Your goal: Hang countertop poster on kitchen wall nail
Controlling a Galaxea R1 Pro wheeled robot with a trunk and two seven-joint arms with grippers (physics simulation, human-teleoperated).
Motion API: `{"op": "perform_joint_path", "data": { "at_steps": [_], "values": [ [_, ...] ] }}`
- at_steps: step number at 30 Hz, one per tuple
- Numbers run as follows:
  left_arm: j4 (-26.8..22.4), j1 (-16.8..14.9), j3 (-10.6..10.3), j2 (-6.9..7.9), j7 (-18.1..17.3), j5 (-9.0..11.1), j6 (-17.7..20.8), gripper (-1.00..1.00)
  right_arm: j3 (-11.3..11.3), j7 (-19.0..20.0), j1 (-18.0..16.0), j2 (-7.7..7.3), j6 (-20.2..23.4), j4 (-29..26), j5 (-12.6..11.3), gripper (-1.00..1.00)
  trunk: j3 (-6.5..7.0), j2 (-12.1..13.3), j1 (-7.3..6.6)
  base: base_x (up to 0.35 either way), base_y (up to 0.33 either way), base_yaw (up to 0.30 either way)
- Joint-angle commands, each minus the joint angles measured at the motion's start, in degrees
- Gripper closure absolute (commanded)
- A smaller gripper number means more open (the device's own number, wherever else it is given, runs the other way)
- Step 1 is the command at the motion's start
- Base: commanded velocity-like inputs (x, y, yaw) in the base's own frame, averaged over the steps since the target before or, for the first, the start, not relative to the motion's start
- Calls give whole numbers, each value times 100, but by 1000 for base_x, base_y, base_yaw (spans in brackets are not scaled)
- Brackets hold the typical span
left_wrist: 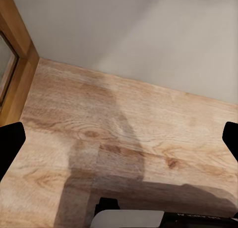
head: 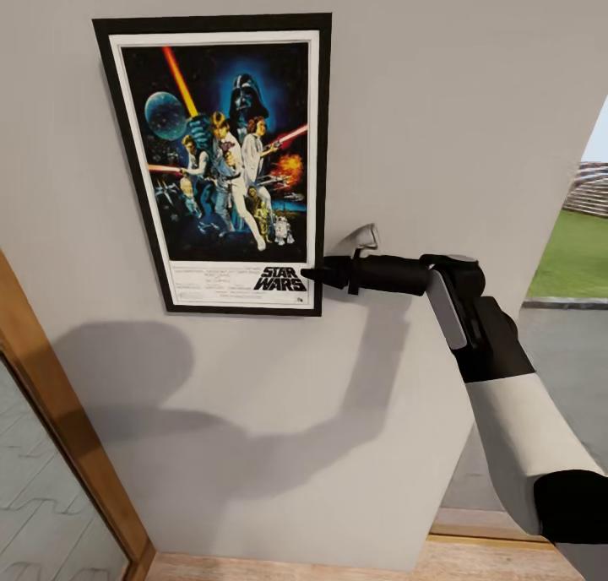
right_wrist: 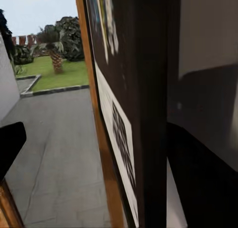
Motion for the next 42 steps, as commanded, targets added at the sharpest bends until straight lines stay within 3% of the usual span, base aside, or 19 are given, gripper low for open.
{"op": "perform_joint_path", "data": {
  "at_steps": [1,20,37,38,40,42],
  "values": [
    [-4,-2,14,-2,-32,0,-6,-100,4,-15,-7,-5,0,0,-10,-100,-12,-12,4,2,0,0],
    [-4,-2,14,-2,-28,0,-6,-100,-2,-15,-7,-5,0,-2,-12,-100,-12,-12,4,-41,-9,0],
    [-4,-2,14,-2,-28,0,-6,-100,0,107,37,-5,0,-2,-12,-100,-12,-12,4,-249,-132,0],
    [-2,-2,14,-2,-30,0,-6,-100,-1,348,105,-8,0,-2,-9,-100,-12,-12,4,-191,-161,0],
    [-3,-2,14,-2,-32,0,-6,-100,-1,395,144,-10,0,-2,-10,-100,-12,-12,4,-166,-131,0],
    [-3,-2,14,1,-65,2,-12,-100,-73,771,944,-140,-139,-77,1,-100,-12,-12,4,-51,-37,0]
  ]
}}
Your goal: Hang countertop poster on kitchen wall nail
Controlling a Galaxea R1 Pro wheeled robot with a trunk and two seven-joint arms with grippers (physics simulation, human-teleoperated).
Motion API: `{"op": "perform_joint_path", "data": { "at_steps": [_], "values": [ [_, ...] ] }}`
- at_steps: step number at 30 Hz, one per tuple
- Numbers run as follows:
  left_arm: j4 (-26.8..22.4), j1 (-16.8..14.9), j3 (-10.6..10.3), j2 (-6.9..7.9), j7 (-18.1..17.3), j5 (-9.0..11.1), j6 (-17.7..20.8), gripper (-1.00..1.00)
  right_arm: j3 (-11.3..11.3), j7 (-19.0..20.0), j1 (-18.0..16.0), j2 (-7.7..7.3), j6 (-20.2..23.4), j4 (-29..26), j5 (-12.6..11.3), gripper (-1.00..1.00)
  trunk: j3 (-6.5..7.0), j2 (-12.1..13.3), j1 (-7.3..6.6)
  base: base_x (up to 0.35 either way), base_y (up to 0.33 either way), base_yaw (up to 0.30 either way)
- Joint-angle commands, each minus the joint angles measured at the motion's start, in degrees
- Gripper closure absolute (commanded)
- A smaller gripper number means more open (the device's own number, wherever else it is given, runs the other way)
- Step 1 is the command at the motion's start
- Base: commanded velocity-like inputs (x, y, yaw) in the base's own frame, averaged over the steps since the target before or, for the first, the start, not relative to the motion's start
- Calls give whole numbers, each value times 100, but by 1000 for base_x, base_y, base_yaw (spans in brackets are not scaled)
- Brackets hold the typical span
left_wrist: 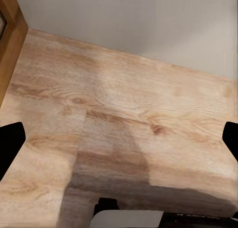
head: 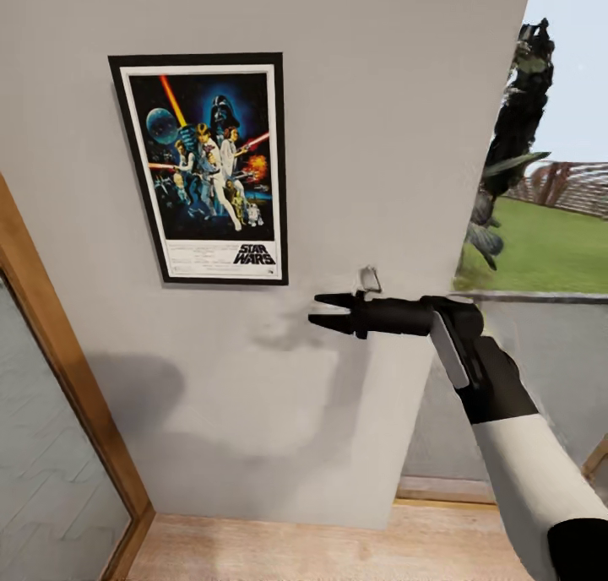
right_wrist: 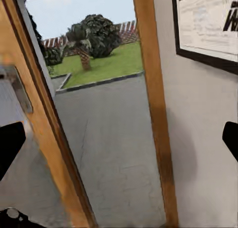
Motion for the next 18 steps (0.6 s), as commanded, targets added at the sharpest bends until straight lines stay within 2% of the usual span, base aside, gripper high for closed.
{"op": "perform_joint_path", "data": {
  "at_steps": [1,2,3,4,7,9,11,12,15,16,18],
  "values": [
    [-3,-2,14,3,-325,9,-15,-100,-373,254,1475,-273,-976,-13,-27,-100,-10,-13,3,-5,-3,0],
    [-1,-2,17,6,-515,8,-27,-100,-467,265,1844,-358,-1160,24,-26,-100,-10,-13,3,-3,-2,0],
    [0,-2,20,11,-613,8,-46,-100,-549,270,2029,-405,-1259,65,-26,-100,-10,-13,3,-2,-2,0],
    [2,-2,41,21,-781,7,-103,-100,-762,280,2393,-476,-1483,190,-24,-100,-10,-13,3,-2,-1,0],
    [7,-2,106,30,-938,9,-193,-100,-1151,290,2913,-546,-1871,519,-18,-100,-10,-13,3,0,0,0],
    [11,-2,205,32,-1031,14,-256,-100,-1733,301,3413,-627,-2342,1130,10,-100,-10,-13,3,0,0,0],
    [12,-2,235,31,-1042,15,-268,-100,-1931,298,3566,-661,-2496,1463,95,-100,-10,-13,3,0,0,0],
    [13,-2,257,26,-1033,15,-276,-100,-2068,290,3709,-709,-2610,1873,259,-100,-10,-13,3,0,0,0],
    [14,-2,259,9,-915,15,-285,-100,-2213,240,3928,-911,-2991,2918,723,-100,-10,-13,3,0,0,0],
    [16,-2,247,-1,-743,15,-284,-100,-2250,180,3984,-1045,-3403,3572,884,-100,-10,-13,3,0,0,0],
    [47,-2,238,-24,-520,15,-282,-100,-2270,71,4019,-1137,-3825,4192,991,-100,-10,-13,3,0,0,0]
  ]
}}
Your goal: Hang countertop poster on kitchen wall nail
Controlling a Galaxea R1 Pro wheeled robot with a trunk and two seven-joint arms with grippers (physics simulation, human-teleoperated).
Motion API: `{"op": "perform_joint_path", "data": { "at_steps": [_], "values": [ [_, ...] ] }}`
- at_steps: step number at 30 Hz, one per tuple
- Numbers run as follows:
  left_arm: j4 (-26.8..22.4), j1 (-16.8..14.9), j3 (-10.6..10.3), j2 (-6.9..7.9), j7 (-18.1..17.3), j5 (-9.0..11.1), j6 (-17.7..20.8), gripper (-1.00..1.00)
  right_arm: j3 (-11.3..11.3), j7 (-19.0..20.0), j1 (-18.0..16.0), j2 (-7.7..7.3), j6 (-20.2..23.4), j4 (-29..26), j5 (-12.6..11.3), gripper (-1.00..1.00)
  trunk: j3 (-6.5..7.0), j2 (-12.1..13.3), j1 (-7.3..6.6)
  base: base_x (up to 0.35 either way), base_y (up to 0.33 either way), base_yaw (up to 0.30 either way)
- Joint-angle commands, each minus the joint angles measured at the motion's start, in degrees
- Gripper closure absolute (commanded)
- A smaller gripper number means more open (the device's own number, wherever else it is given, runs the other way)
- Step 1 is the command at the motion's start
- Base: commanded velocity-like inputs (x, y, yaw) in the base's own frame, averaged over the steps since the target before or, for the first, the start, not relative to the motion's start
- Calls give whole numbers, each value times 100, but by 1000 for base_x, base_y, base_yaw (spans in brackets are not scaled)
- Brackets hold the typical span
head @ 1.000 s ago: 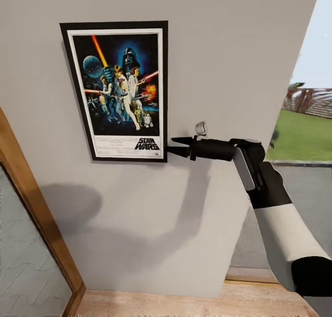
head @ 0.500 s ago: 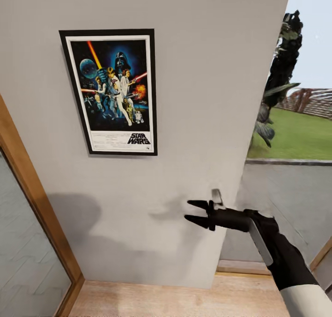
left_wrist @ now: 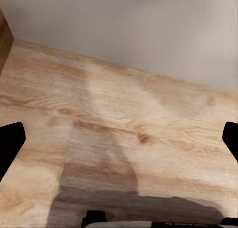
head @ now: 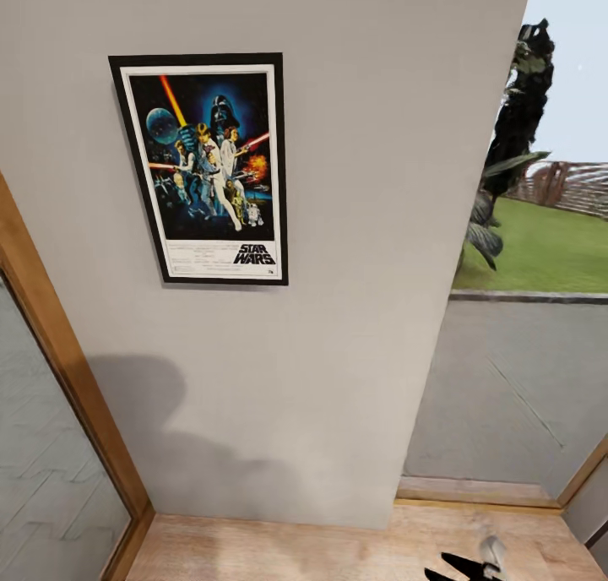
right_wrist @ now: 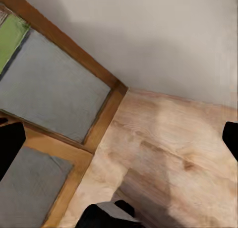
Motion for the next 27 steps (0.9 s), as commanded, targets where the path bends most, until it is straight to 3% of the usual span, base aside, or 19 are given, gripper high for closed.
{"op": "perform_joint_path", "data": {
  "at_steps": [1,2,4,5,7,9,10,12,13,14,15,17,22,27],
  "values": [
    [41,-2,5,-28,104,0,-7,-100,-14,-60,7,-35,-179,302,22,-100,-11,-12,4,0,0,0],
    [258,-2,-18,-133,557,-8,-18,-100,-16,-415,32,-100,-593,1001,99,-100,-11,-12,4,0,0,0],
    [424,-2,-25,-183,869,-11,-50,-100,-10,-755,41,-125,-754,1343,129,-100,-11,-12,4,0,0,0],
    [581,-2,-27,-216,1134,-12,-112,-100,-6,-1165,47,-136,-855,1619,148,-100,-11,-12,4,0,0,0],
    [730,-2,-18,-233,1333,-17,-192,-100,-2,-1613,51,-140,-917,1850,160,-100,-11,-12,4,0,0,0],
    [973,-2,8,-239,1547,-21,-299,-100,7,-2338,54,-130,-973,2148,171,-100,-11,-12,4,0,0,0],
    [1247,-2,26,-231,1770,-23,-365,-100,15,-3136,56,-109,-1001,2399,176,-100,-11,-12,4,0,0,0],
    [1409,-2,29,-227,1976,-23,-391,-100,16,-3717,57,-84,-1012,2556,177,-100,-11,-12,4,0,0,0],
    [1526,-2,27,-228,2211,-24,-408,-100,17,-4267,57,-46,-1019,2687,175,-100,-11,-12,4,0,0,0],
    [1570,-2,23,-228,2338,-24,-414,-100,19,-4532,57,-24,-1020,2744,175,-100,-11,-12,4,0,0,0],
    [1658,-2,4,-230,2748,-24,-421,-100,19,-5264,57,63,-1022,2870,174,-100,-11,-12,4,0,0,0],
    [1715,-2,-4,-239,3186,-24,-422,-100,21,-6007,58,200,-1014,2961,170,-100,-11,-12,4,0,0,0],
    [1749,-2,19,-245,3439,-26,-421,-100,18,-6460,61,482,-996,3033,166,-100,-11,-12,4,0,0,0],
    [1757,-2,26,-242,3494,-28,-420,-100,15,-6559,66,660,-1008,3176,147,-100,-11,-12,4,0,0,0]
  ]
}}
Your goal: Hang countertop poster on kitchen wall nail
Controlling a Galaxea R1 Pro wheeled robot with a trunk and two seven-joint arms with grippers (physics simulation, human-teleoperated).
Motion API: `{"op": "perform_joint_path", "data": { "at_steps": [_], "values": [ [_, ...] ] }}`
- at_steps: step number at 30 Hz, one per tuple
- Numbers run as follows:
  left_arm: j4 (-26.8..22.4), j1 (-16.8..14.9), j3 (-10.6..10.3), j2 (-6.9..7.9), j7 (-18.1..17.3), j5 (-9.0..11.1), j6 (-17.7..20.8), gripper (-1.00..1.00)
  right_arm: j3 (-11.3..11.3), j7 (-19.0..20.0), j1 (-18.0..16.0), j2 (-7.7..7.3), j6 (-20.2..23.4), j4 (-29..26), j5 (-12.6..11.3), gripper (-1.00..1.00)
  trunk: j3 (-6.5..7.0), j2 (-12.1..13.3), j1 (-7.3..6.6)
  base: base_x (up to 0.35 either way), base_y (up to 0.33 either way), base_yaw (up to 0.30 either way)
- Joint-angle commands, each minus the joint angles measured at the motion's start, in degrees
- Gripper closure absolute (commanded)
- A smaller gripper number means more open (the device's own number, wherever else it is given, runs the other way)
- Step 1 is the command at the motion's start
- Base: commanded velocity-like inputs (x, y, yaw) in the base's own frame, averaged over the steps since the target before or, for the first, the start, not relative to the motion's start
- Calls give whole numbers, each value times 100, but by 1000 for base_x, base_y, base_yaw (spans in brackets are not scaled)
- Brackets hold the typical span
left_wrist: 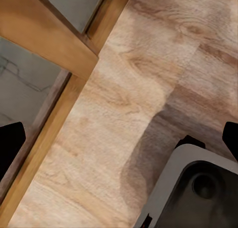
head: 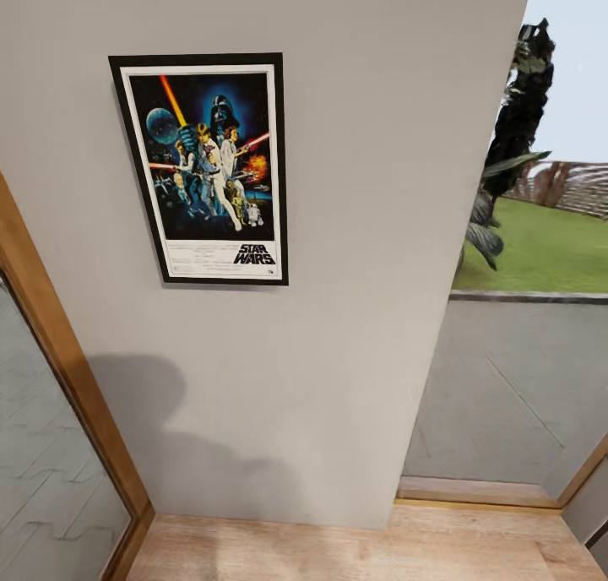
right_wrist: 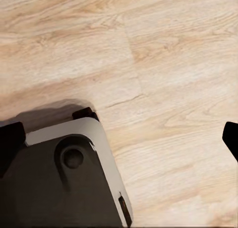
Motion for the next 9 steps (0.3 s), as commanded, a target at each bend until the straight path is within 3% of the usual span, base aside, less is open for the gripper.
{"op": "perform_joint_path", "data": {
  "at_steps": [1,9],
  "values": [
    [-5,-1,6,-3,10,0,-10,-100,-14,36,-5,8,-23,16,-61,-100,-11,-12,4,0,0,0],
    [198,-1,-28,-6,18,2,-23,-100,-18,20,-4,47,-29,50,-62,-100,-11,-12,4,0,0,0]
  ]
}}
